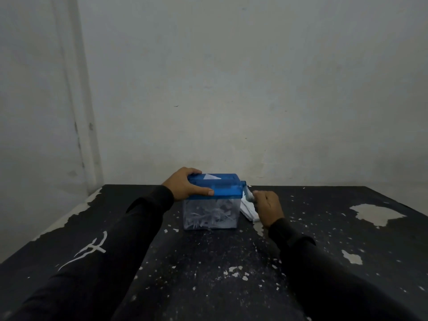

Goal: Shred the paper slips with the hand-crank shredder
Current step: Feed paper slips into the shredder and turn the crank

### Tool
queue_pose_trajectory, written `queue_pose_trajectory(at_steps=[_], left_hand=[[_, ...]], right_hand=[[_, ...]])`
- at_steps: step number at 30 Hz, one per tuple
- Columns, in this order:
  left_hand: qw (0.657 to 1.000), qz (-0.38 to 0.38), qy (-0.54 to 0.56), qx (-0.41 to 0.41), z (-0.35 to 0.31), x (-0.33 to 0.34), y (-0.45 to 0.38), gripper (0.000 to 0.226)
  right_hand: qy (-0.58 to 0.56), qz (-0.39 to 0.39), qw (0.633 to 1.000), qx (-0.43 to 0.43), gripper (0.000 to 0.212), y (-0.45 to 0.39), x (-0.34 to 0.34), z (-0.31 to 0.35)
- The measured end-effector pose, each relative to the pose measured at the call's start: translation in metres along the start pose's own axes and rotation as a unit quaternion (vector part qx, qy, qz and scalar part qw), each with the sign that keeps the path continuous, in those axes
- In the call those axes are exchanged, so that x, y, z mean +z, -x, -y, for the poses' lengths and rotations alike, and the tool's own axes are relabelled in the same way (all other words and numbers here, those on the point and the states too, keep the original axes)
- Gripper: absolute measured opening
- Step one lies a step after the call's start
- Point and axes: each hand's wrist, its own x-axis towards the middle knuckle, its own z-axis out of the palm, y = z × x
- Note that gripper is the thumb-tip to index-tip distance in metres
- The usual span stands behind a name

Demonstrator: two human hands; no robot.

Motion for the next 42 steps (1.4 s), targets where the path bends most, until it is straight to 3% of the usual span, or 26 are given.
queue_pose_trajectory(at_steps=[4, 12, 16, 19, 23, 28, 32, 39, 42], left_hand=[[1.0, -0.002, -0.008, -0.002, 0.001, -0.002, 0.0, 0.118], [1.0, 0.007, -0.014, 0.003, -0.002, -0.004, 0.001, 0.117], [1.0, 0.006, -0.005, 0.001, -0.003, -0.003, 0.002, 0.115], [1.0, 0.004, -0.013, 0.009, -0.004, -0.001, 0.002, 0.101], [1.0, 0.002, -0.017, 0.008, -0.004, 0.001, 0.002, 0.086], [1.0, 0.002, -0.025, 0.011, -0.007, 0.0, 0.004, 0.105], [1.0, 0.004, -0.018, 0.022, -0.004, 0.002, 0.005, 0.116], [1.0, 0.008, -0.015, 0.005, 0.002, 0.0, 0.0, 0.129], [1.0, 0.007, -0.014, 0.002, 0.0, 0.0, 0.003, 0.127]], right_hand=[[0.006, 0.025, 0.999, 0.019, 0.045, -0.013, -0.005, 0.009], [-0.126, -0.018, 0.992, -0.007, 0.044, -0.015, 0.004, 0.028], [-0.119, -0.012, 0.993, -0.004, 0.047, -0.026, 0.002, 0.046], [-0.103, 0.003, 0.994, 0.022, 0.047, -0.046, 0.001, 0.05], [-0.101, -0.035, 0.992, 0.069, 0.038, -0.072, 0.001, 0.046], [0.008, -0.08, 0.996, 0.045, 0.032, -0.091, 0.009, 0.039], [0.158, 0.04, 0.981, 0.103, 0.038, -0.073, 0.01, 0.007], [0.092, 0.068, 0.99, 0.088, 0.052, -0.025, 0.003, -0.031], [0.072, -0.052, 0.993, 0.078, 0.053, -0.021, -0.008, -0.03]])
